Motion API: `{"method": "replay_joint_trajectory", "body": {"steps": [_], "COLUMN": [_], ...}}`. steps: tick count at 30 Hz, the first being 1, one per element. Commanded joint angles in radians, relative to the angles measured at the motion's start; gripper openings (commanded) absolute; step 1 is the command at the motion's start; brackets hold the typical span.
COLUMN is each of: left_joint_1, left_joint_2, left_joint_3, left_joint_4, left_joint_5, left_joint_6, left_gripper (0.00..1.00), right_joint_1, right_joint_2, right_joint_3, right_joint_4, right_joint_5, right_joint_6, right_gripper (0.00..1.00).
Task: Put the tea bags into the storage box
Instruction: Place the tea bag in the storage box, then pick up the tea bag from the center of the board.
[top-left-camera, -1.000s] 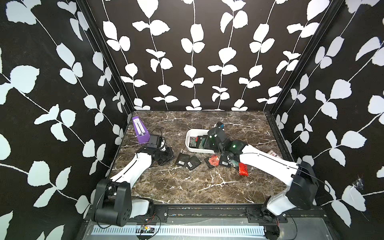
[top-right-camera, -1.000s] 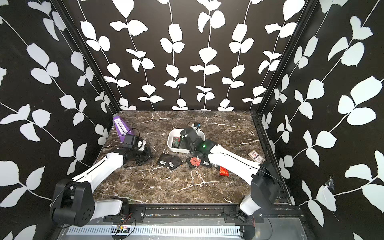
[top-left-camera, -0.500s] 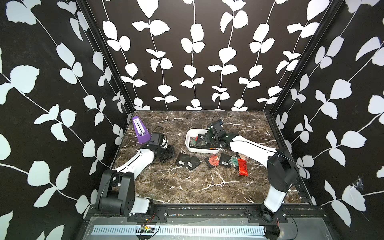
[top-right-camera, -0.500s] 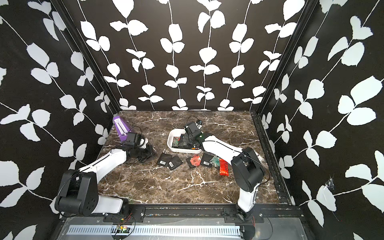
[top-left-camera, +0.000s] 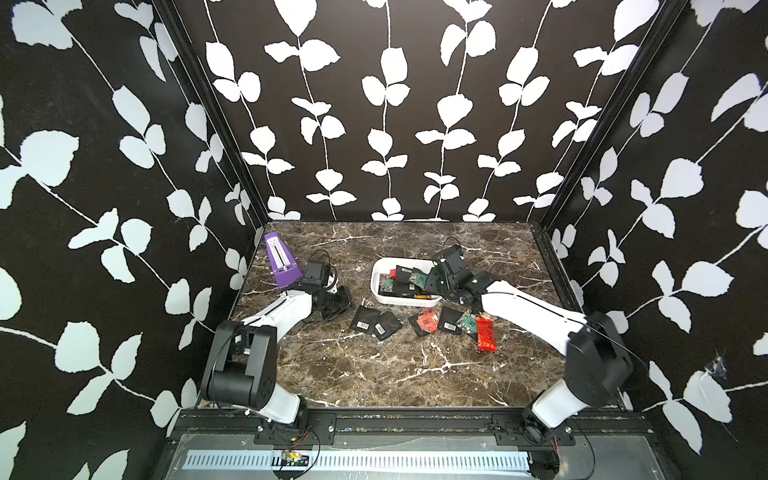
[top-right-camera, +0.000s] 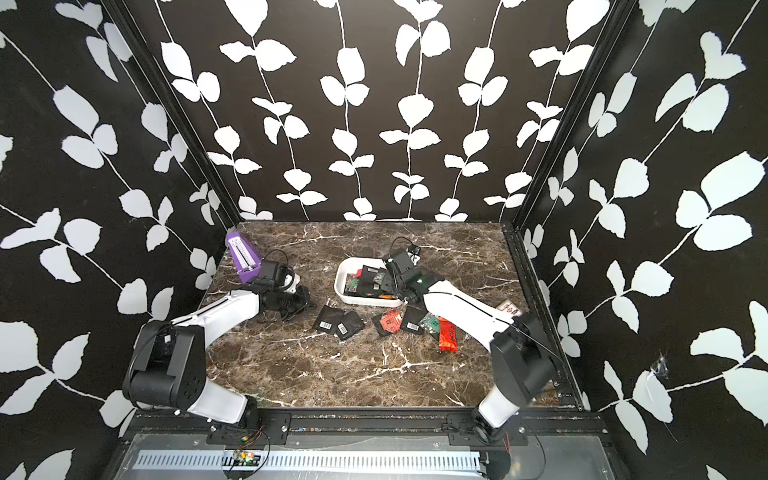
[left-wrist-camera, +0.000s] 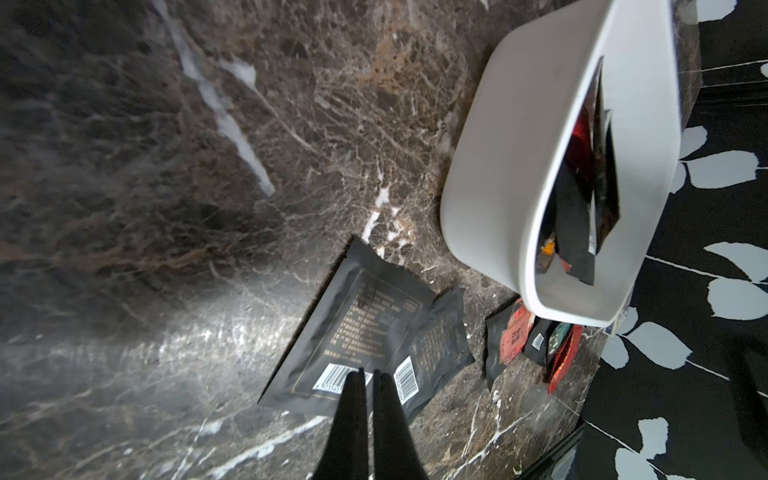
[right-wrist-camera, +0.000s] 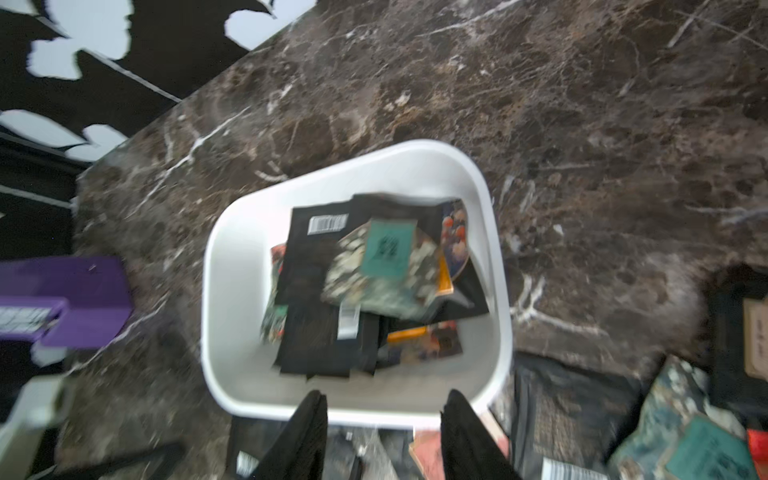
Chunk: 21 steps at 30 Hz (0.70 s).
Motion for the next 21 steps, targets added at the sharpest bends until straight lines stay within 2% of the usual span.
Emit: {"method": "replay_joint_trajectory", "body": {"steps": [1, 4, 9, 15, 21], "left_joint_1": [0.000, -0.017, -0.040, -0.043, -0.043], "left_joint_2": [0.017, 0.033, 0.062, 0.086, 0.121], "left_joint_3": [0.017, 0.015, 0.021, 0.006, -0.006], "left_joint_4": [0.032, 0.050, 0.063, 0.061, 0.080], "left_joint_5": [0.015, 0.007, -0.006, -0.041, -0.046], "left_joint_6": [0.007, 0.003, -0.002, 0.015, 0.020], "left_gripper": [0.00, 0.00, 0.00, 0.00, 0.00], "right_joint_1": [0.085, 0.190, 0.307, 0.331, 0.332], "right_joint_2": [-0.047, -0.011, 0.152, 0.286, 0.343], "right_joint_3": [-0.050, -0.056, 0.000, 0.037, 0.064], "right_joint_4": [0.019, 0.061, 0.145, 0.277, 0.303], "right_joint_5": [-0.014, -0.019, -0.058, -0.093, -0.096], "right_joint_6": [0.003, 0.038, 0.094, 0.165, 0.180], "right_gripper": [0.45, 0.41, 0.33, 0.31, 0.30]}}
